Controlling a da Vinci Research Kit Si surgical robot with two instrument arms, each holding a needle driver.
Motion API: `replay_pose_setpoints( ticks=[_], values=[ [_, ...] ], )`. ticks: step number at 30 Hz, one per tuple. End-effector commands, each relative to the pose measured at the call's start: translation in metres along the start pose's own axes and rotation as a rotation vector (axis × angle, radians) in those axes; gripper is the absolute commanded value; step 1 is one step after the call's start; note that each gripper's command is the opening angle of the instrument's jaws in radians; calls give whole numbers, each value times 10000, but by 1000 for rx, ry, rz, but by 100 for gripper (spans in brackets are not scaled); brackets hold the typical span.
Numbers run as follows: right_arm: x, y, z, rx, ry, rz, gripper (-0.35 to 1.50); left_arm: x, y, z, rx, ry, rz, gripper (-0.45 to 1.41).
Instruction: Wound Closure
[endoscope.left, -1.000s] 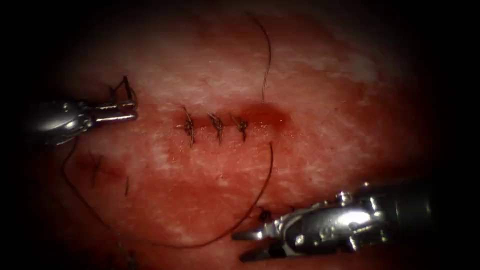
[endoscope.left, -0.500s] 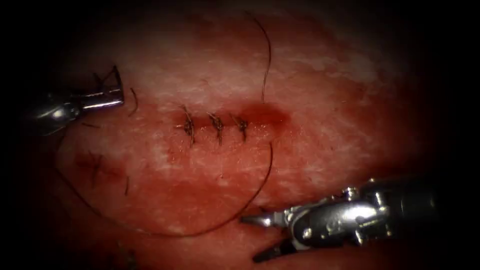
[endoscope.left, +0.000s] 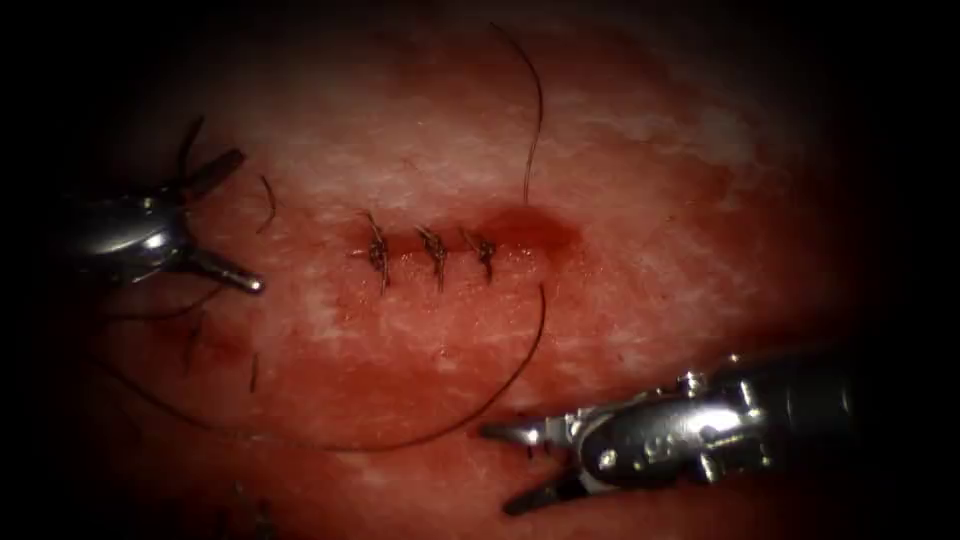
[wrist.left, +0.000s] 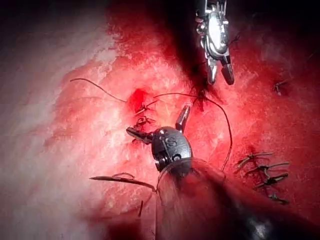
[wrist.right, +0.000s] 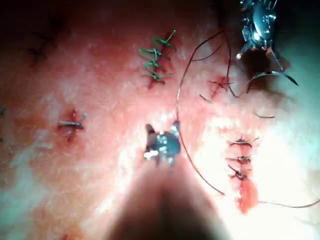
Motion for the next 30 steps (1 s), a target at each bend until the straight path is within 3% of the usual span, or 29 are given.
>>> replay_pose_setpoints(
  ticks=[1,5,9,12,16,18,21,30],
  values=[
    [-2,-5,8,0,-1,1,83,-6,-2,-1,-6,-18,-6,101],
    [-4,-4,8,-6,-5,2,83,-14,-24,-29,-37,-145,222,64],
    [-6,-3,9,-8,-6,2,81,-33,-35,-42,-126,-273,477,17],
    [-6,-3,12,-9,-8,2,81,-58,-46,-39,-188,-347,751,14],
    [-6,-2,13,-13,-10,2,79,-85,-48,-28,-278,-372,961,-5],
    [-7,-2,13,-14,-10,3,79,-89,-53,-21,-310,-357,1029,-3],
    [-9,-1,13,-18,-10,3,79,-96,-66,-14,-350,-402,1080,10],
    [-9,-1,14,-24,-4,3,78,-140,-87,-4,-390,-522,1132,9]
  ],
)
